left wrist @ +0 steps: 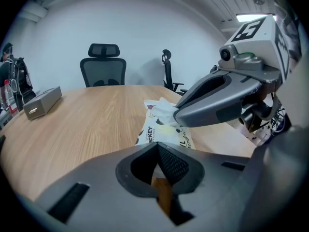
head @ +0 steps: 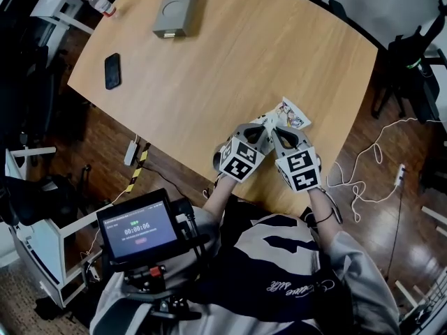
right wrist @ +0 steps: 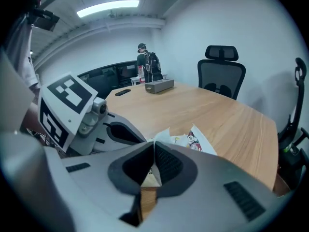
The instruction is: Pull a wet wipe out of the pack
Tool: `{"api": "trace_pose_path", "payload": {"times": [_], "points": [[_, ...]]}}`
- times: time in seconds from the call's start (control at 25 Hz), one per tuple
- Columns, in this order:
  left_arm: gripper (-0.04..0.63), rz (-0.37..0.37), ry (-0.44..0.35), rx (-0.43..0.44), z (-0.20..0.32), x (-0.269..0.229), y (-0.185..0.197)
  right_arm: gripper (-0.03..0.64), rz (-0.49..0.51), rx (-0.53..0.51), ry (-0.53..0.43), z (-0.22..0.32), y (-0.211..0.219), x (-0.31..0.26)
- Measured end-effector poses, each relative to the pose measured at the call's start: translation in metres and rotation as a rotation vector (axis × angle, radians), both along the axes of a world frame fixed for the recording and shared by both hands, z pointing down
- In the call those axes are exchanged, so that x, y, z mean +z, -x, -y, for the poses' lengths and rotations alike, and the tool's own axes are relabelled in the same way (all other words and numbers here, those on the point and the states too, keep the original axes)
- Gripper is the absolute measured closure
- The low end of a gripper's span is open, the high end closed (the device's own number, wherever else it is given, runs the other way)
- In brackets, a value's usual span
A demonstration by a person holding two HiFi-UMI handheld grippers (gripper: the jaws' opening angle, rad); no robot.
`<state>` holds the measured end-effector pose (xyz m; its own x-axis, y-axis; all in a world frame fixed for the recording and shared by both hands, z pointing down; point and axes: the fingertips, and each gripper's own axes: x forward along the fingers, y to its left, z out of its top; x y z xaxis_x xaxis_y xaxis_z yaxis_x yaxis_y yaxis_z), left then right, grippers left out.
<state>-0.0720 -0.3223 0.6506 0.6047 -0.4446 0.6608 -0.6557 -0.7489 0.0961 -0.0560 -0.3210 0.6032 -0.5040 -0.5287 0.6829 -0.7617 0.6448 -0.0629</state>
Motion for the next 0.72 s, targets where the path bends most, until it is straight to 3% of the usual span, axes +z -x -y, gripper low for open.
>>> {"api": "trace_pose_path", "payload": {"times": [0.72], "points": [[0.592,0.015,0.004,-0.017,0.011,0.013,0.005,0.612,0.116,0.048,-0.02,-0.02,-0.002,-0.027]]}}
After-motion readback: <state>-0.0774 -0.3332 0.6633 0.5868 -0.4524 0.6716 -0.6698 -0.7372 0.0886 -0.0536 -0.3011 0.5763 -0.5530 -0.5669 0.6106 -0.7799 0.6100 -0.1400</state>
